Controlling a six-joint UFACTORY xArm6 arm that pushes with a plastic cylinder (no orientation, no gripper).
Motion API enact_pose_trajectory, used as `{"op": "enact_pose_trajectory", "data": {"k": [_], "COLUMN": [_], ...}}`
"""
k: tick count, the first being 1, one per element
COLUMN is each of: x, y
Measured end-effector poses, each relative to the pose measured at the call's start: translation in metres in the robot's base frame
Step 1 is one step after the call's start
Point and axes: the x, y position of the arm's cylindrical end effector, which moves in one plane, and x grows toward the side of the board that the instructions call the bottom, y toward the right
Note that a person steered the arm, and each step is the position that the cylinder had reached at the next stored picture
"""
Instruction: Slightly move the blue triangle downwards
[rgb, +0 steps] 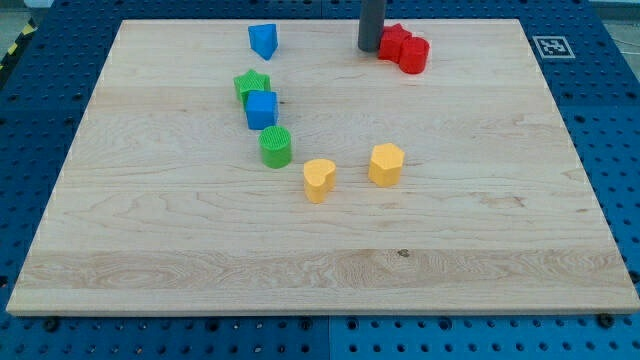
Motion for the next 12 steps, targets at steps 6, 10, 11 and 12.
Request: {"op": "enact_pose_trajectory", "data": {"k": [6,10,11,12], "x": [-0.059,-0.049,-0.034,-0.018], "y": [-0.178,-0.179,-0.185,-0.185]}}
